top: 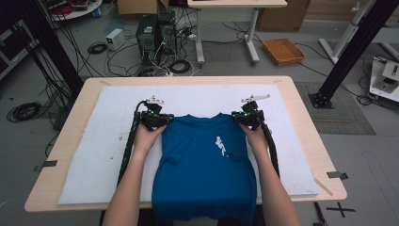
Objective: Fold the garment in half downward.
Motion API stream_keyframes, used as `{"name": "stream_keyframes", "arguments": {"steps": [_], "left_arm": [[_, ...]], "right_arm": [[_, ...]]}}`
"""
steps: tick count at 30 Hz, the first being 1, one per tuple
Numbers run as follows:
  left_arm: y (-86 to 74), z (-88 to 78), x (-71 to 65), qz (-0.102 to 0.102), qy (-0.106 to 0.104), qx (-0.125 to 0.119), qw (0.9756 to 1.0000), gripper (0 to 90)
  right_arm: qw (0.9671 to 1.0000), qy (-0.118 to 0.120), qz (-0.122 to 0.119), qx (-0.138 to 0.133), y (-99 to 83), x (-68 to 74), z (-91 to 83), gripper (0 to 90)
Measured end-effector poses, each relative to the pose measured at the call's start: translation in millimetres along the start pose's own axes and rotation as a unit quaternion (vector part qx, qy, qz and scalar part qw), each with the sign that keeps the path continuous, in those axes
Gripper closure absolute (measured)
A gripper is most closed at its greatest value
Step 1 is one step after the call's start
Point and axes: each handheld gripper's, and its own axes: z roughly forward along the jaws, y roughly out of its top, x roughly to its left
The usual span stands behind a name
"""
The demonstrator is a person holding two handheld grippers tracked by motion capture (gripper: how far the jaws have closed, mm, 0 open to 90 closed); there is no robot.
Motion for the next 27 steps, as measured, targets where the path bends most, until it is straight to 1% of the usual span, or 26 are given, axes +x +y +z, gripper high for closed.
{"name": "stream_keyframes", "arguments": {"steps": [1, 2, 4, 5, 8, 9, 11, 12, 13, 14, 16, 17, 18, 20, 21, 22, 25, 27], "left_arm": [[0.0, 0.0, 0.0, 0.0, 0.0, 0.0, 1.0, 88.1], [0.8, -3.1, -1.2, 0.005, -0.002, 0.0, 1.0, 88.1], [1.8, -5.9, -2.9, 0.009, -0.005, -0.002, 0.9999, 88.1], [2.4, -7.0, -4.1, 0.012, -0.006, -0.002, 0.9999, 88.1], [4.6, -11.8, -9.9, 0.025, -0.012, -0.004, 0.9996, 88.0], [5.2, -14.6, -12.4, 0.029, -0.014, -0.008, 0.9994, 88.1], [5.2, -21.6, -17.5, 0.034, -0.022, -0.023, 0.9989, 88.1], [5.0, -25.6, -20.3, 0.037, -0.022, -0.027, 0.9987, 88.1], [4.7, -29.5, -23.2, 0.047, -0.022, -0.031, 0.9982, 88.1], [4.2, -33.4, -25.9, 0.056, -0.02, -0.032, 0.9977, 88.1], [2.4, -40.7, -29.7, 0.061, -0.02, -0.036, 0.9973, 88.0], [2.1, -43.9, -31.5, 0.062, -0.021, -0.033, 0.9973, 88.0], [1.8, -47.3, -33.3, 0.069, -0.022, -0.029, 0.9969, 88.0], [-0.2, -54.4, -38.8, 0.074, -0.025, -0.043, 0.996, 88.0], [-1.7, -57.9, -41.2, 0.076, -0.027, -0.047, 0.9956, 88.0], [-3.1, -60.0, -43.2, 0.077, -0.027, -0.05, 0.9954, 88.0], [-11.5, -67.6, -53.1, 0.091, -0.03, -0.051, 0.994, 88.0], [-17.5, -72.8, -59.5, 0.1, -0.034, -0.054, 0.993, 88.0]], "right_arm": [[1.0, 0.0, 0.0, 0.0, 0.0, 0.0, 0.0, 89.4], [1.0, -0.002, -0.003, -0.002, 0.5, 0.9, -1.1, 89.4], [1.0, 0.004, -0.003, -0.006, 0.5, 3.8, -4.7, 89.4], [0.9999, 0.003, -0.008, -0.008, 0.3, 5.1, -6.3, 89.4], [0.9998, 0.007, -0.009, -0.016, -1.9, 9.4, -12.9, 89.4], [0.9997, 0.009, -0.013, -0.02, -2.7, 10.9, -15.6, 89.4], [0.9994, 0.012, -0.018, -0.028, -4.6, 14.1, -22.4, 89.4], [0.9993, 0.016, -0.016, -0.031, -5.9, 15.2, -26.3, 89.3], [0.9991, 0.02, -0.012, -0.035, -7.2, 15.8, -30.0, 89.3], [0.999, 0.024, -0.012, -0.037, -8.1, 16.3, -33.2, 89.4], [0.9986, 0.028, -0.015, -0.043, -10.5, 19.4, -40.4, 89.3], [0.9983, 0.03, -0.02, -0.046, -11.7, 21.1, -43.9, 89.3], [0.998, 0.034, -0.021, -0.049, -13.3, 23.4, -47.7, 89.3], [0.9975, 0.04, -0.022, -0.053, -16.9, 28.4, -55.1, 89.3], [0.9969, 0.048, -0.024, -0.059, -19.1, 30.5, -59.0, 89.2], [0.9963, 0.052, -0.026, -0.063, -21.7, 32.9, -63.1, 89.2], [0.995, 0.066, -0.026, -0.07, -30.0, 40.2, -74.0, 89.2], [0.994, 0.07, -0.033, -0.078, -35.9, 45.6, -80.3, 89.2]]}}
